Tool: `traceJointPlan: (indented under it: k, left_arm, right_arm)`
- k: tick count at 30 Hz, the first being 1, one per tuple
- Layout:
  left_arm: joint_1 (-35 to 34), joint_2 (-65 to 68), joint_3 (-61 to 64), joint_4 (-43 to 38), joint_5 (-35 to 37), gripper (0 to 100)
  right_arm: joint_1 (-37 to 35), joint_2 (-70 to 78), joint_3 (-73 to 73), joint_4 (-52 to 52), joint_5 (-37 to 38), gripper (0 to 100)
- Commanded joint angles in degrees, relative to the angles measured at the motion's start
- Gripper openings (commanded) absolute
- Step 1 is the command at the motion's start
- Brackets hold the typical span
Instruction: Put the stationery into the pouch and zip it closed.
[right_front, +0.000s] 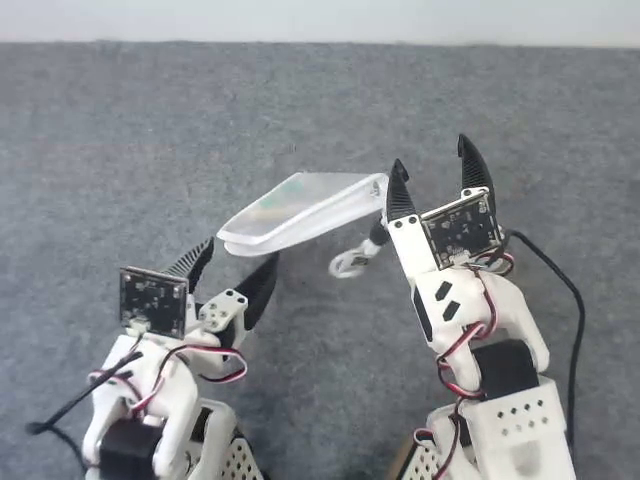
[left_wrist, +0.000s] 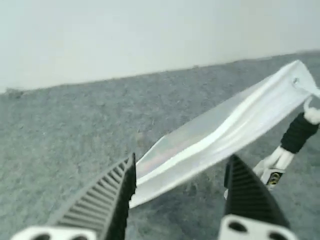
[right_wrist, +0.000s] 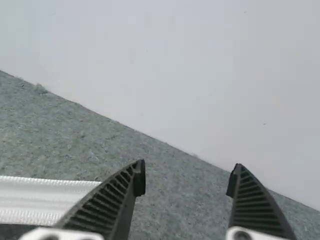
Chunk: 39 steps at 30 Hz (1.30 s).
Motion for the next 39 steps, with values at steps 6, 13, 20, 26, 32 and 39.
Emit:
traceJointPlan:
  k: [6,13,20,26,32,39]
  left_arm:
    - [-6.0,-1.4,-9.0,0.2,5.5,27]
    - [-6.6,-1.4,-10.4,0.8,5.5,27]
    - [-6.6,-1.4,-10.1,0.3,5.5,22]
    - [-6.6,-1.4,-10.1,-2.7,5.4,1]
    - [-6.7,-1.4,-7.8,-5.1,5.1,1]
    - [-12.0,-1.4,0.0,-13.5,5.5,1]
  right_arm:
    - [-0.4,-0.9,-0.3,-1.5,0.9,25.3]
    - [-0.5,-0.9,-0.3,-1.5,0.9,25.3]
    - [-1.9,-0.9,-0.3,-1.3,0.4,22.5]
    - [-2.3,-1.5,-0.3,-1.5,0.9,1.0]
    - [-2.2,-1.5,-0.3,-1.5,0.4,0.9]
    - [-2.2,-1.5,-0.5,-1.5,0.4,0.6]
